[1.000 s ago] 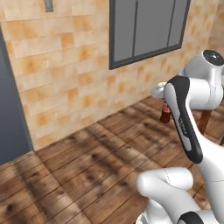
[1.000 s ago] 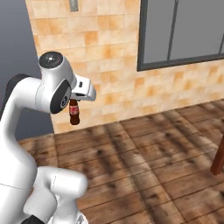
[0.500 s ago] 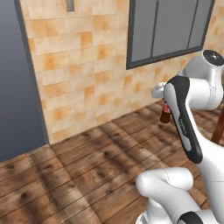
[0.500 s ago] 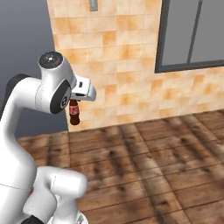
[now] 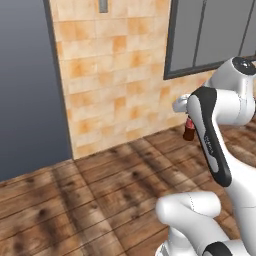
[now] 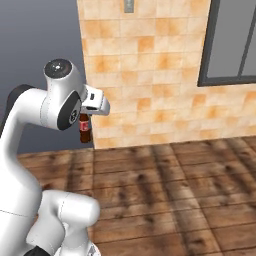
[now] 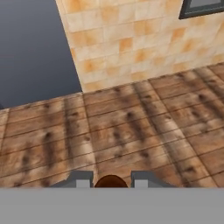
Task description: Place the large bottle from the dining counter next to the other large bottle outside the sink, and place the small bottle from the dining counter next to the other small bottle inside the sink.
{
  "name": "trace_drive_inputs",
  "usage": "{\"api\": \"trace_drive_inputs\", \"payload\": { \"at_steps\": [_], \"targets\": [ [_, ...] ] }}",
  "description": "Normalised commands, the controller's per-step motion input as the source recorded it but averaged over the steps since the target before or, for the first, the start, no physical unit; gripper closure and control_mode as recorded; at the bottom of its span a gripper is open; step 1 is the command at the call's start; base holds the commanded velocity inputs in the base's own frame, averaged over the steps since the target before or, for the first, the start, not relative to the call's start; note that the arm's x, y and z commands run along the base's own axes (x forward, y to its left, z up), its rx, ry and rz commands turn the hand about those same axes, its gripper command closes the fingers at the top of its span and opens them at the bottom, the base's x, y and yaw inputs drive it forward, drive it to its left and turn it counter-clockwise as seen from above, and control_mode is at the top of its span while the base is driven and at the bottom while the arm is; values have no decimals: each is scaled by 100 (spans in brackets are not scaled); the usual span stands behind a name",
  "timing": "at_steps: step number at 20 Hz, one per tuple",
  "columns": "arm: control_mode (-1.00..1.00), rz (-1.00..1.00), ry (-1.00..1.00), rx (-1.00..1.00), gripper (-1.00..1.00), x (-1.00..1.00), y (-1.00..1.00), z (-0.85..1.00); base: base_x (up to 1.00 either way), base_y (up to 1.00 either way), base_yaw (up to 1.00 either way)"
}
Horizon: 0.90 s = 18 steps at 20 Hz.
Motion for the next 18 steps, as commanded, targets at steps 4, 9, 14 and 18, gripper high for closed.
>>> {"api": "trace_drive_inputs", "payload": {
  "at_steps": [4,9,14,18],
  "targets": [
    [100,0,0,0,100,0,0,0,0,0,25],
    [100,0,0,0,100,0,0,0,0,0,25],
    [100,0,0,0,100,0,0,0,0,0,25],
    [100,0,0,0,100,0,0,0,0,0,25]
  ]
}}
